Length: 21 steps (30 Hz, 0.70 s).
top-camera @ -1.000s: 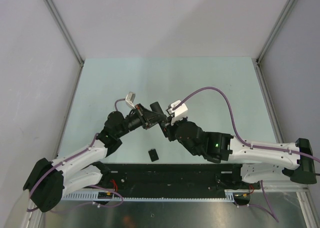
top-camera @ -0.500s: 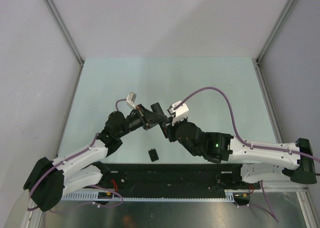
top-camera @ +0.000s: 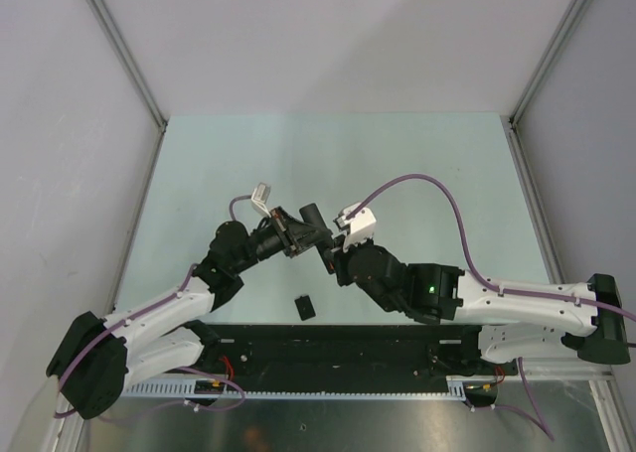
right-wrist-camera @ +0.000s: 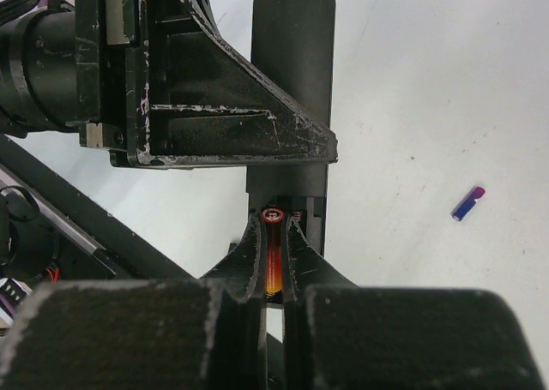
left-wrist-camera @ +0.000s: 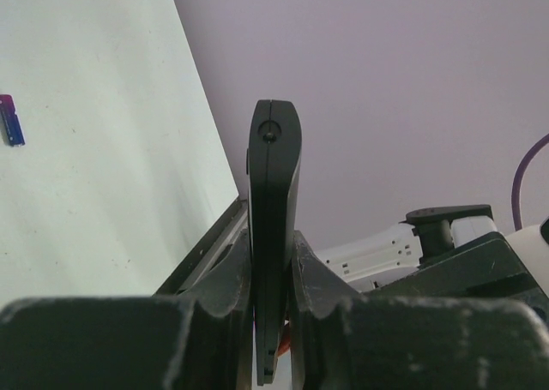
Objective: Load the batteries into the remote control
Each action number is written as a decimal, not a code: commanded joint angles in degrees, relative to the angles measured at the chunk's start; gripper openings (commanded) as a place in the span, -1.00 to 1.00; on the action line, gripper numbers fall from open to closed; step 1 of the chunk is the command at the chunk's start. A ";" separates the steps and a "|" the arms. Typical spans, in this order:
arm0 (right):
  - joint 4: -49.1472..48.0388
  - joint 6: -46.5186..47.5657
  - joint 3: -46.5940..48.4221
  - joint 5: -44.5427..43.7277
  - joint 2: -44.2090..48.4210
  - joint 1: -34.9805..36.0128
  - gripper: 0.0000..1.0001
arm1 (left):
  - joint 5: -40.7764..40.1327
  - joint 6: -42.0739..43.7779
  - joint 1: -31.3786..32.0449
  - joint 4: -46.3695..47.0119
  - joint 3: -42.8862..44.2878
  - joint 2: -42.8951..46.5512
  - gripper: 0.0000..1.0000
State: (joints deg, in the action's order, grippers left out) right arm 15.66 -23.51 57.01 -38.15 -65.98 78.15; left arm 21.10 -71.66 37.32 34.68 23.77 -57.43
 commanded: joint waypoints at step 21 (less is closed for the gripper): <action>4.64 -5.67 -0.15 7.65 -3.19 -0.01 -1.00 | -1.68 0.64 0.12 8.48 1.63 1.53 -1.00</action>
State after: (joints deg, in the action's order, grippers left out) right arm 16.93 -26.59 57.01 -36.14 -67.31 77.80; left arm 21.65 -69.34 37.50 34.39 23.55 -57.34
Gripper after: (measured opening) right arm 0.035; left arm 0.179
